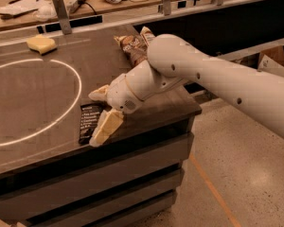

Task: Move rxbar chocolate near sponge

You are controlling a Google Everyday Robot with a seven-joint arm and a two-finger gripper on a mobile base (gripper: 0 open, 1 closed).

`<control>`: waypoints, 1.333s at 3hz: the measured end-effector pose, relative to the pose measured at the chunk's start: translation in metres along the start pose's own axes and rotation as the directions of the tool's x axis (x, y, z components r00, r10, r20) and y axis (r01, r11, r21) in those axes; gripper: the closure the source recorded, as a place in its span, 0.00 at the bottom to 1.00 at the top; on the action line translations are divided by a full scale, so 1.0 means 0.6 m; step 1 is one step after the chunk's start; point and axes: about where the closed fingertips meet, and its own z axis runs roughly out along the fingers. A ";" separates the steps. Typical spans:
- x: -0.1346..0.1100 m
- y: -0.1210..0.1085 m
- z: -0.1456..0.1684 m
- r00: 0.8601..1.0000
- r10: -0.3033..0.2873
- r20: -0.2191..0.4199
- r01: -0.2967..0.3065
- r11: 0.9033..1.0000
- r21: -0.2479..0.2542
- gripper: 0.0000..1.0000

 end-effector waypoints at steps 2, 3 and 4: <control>-0.006 0.000 -0.004 1.000 0.000 0.000 0.000 1.000 0.000 0.96; -0.009 -0.001 -0.007 1.000 0.000 0.000 0.000 1.000 0.000 1.00; -0.015 -0.001 -0.012 1.000 0.000 0.000 0.000 1.000 0.001 1.00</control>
Offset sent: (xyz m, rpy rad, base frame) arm 0.0400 0.0030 0.0809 0.1503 -0.2225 -0.0892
